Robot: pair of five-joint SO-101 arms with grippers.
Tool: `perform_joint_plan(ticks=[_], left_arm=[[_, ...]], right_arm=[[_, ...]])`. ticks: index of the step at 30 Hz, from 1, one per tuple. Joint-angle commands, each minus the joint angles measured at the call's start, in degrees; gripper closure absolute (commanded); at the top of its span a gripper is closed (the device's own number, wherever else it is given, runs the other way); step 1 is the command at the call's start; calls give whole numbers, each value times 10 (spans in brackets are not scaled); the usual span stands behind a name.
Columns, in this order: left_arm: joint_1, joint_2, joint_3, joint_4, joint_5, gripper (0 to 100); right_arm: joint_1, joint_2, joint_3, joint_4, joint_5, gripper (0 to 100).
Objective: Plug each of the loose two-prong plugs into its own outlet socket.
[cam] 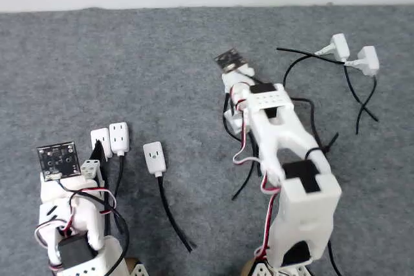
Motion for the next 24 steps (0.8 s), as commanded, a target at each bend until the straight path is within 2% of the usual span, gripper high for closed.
perform_joint_plan(ticks=[1,10,17,21,24], left_arm=[[0,-11,0,-23,-13,754],[0,-11,1,-25,-13,754],[8,-11,-19,-55,-11,754],[87,-11,-126,10,-11,754],[157,-11,-203,18,-11,754]], right_arm=[[-54,-156,33,49,8,991],[-179,-505,79,212,4,991],[-224,-659,163,225,40,991],[-270,-700,169,229,45,991],[-319,-712,169,226,45,991]])
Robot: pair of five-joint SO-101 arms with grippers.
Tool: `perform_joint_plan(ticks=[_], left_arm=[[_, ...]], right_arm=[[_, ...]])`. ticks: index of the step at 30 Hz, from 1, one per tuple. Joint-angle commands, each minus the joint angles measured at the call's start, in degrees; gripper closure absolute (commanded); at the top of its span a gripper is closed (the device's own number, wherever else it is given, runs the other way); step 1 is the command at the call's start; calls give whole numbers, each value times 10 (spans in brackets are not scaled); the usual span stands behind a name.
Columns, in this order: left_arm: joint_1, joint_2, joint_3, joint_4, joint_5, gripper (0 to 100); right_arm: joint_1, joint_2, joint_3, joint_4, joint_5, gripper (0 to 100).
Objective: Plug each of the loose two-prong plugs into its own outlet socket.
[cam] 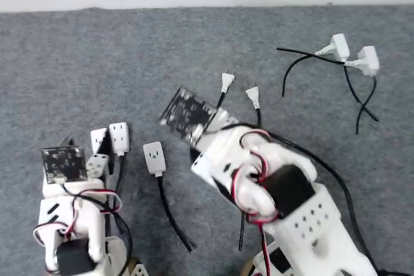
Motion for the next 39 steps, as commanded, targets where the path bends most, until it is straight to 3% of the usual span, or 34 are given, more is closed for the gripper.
perform_joint_plan(ticks=[1,7,18,24,31,39], left_arm=[[105,-11,-133,16,-10,754],[200,-11,-192,42,-12,754],[330,-11,-209,84,-15,754],[335,-11,-206,102,-40,754],[331,-11,-110,93,-43,754],[244,-11,-7,5,-43,754]], right_arm=[[-70,-30,-5,0,8,991],[-140,-31,8,1,16,991],[-137,-35,7,-12,18,991],[-134,-36,5,-10,15,991],[-135,-59,-5,-5,1,991],[-134,-85,-4,11,3,991]])
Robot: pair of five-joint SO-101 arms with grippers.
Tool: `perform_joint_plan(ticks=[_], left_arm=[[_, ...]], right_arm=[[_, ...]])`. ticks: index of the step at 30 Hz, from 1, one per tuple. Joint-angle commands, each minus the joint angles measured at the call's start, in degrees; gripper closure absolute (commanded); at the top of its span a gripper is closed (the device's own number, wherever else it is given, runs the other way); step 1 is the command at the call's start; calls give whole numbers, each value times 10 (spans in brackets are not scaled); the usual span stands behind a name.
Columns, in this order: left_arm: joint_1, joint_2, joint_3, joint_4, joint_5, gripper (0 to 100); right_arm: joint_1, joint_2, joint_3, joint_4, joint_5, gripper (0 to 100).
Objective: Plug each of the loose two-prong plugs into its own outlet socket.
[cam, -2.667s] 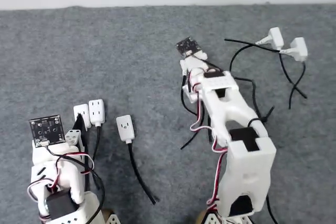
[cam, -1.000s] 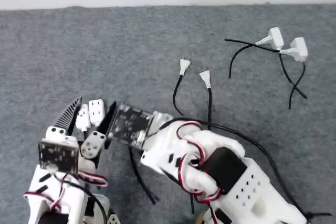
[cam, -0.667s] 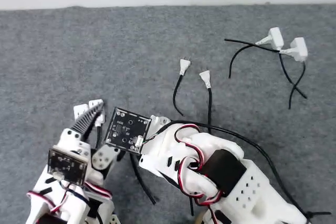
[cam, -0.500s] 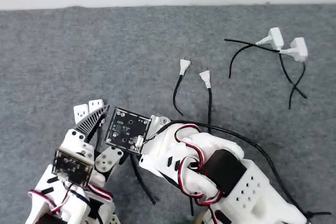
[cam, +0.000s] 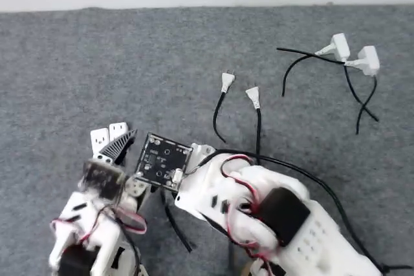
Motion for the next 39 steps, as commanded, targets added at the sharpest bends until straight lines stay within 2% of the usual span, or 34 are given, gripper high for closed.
perform_joint_plan(ticks=[1,8,14,19,22,25,28,34,39], left_arm=[[-36,-10,59,-52,-5,754],[-21,-10,64,-46,-4,754],[-31,-10,63,-47,-6,754],[-107,-10,74,-85,4,754],[-177,-10,91,-134,59,754],[-223,-10,95,-150,97,754],[-225,-10,95,-152,99,754],[-225,-10,95,-152,99,754],[-225,-10,95,-152,99,754]], right_arm=[[3,-35,-18,6,-5,991],[4,-34,-13,11,-7,991],[22,-38,77,-18,-9,990],[111,-33,201,-81,-11,986],[132,-33,301,-138,-38,980],[126,-34,382,-182,-67,924],[117,-34,427,-208,-100,864],[111,-34,447,-216,-111,852],[25,-34,469,-228,-112,848]])
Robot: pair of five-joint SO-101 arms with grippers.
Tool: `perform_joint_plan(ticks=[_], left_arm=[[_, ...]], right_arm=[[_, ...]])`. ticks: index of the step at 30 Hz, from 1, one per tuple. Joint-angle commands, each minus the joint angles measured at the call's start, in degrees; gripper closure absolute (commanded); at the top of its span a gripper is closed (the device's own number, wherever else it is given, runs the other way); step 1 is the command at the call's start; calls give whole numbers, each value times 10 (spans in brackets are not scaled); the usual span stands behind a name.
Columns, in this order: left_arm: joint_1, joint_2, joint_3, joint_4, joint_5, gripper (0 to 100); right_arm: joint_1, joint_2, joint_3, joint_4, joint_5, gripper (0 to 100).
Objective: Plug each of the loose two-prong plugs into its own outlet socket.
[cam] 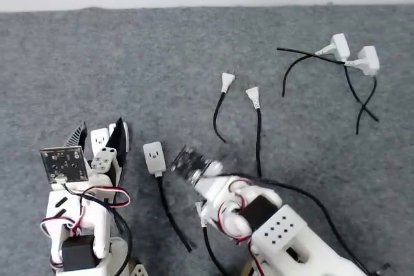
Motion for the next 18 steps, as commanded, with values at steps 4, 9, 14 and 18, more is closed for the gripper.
perform_joint_plan(ticks=[4,9,14,18], left_arm=[[-2,-11,-4,-17,10,754],[-2,-11,-4,-16,10,754],[-1,-11,-4,-15,10,754],[-1,-11,-4,-15,10,754]], right_arm=[[-131,-3,15,-54,-44,848],[-137,-2,17,-71,-76,848],[-99,-2,31,-78,-74,848],[-63,-2,52,-82,-73,848]])
